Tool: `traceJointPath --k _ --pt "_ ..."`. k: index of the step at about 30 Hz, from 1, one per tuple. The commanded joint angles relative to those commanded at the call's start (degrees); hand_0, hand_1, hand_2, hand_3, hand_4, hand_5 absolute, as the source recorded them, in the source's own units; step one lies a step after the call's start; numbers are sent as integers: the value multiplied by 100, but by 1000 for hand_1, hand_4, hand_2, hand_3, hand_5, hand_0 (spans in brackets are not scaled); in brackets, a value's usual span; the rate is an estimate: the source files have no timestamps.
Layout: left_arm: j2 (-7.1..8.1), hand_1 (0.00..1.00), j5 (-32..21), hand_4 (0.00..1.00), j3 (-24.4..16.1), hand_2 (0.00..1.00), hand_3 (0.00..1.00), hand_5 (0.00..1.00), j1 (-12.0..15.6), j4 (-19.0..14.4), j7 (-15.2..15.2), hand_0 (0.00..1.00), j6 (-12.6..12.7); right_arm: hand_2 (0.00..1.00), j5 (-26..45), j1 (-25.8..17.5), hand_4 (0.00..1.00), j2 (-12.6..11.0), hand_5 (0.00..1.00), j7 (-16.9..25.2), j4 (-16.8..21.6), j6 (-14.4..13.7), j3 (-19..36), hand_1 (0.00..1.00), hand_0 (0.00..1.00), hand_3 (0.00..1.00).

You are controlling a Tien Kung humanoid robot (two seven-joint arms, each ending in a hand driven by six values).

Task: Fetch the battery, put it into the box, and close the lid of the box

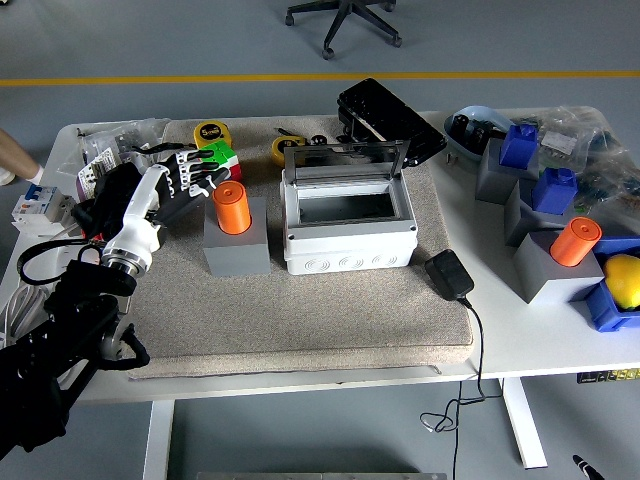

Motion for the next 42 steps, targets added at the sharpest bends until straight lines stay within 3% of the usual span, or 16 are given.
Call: traceJointPath --k 19,20,25,26,42 --pt "-349 660 -724 998 606 613 645 446 -383 380 -393 709 71 676 23 -18 965 -3 505 -15 4 8 -9 685 702 604" --pt "-359 621 -753 998 620 586 607 439 -399 396 -409 610 72 677 25 -19 966 -3 505 -17 4 11 -11 685 702 604" --pt "-388 621 -961 998 669 586 607 439 -456 477 -494 610 38 677 33 -19 966 -3 505 -17 4 15 -18 685 702 604" --pt "-389 551 -989 998 680 545 571 437 -462 491 -499 435 37 677 30 -19 966 -3 505 -15 5 13 -14 684 702 604" --pt "-424 513 -1100 998 843 520 553 423 -566 668 -451 402 65 677 27 -2 967 5 506 -10 7 5 10 684 702 605"
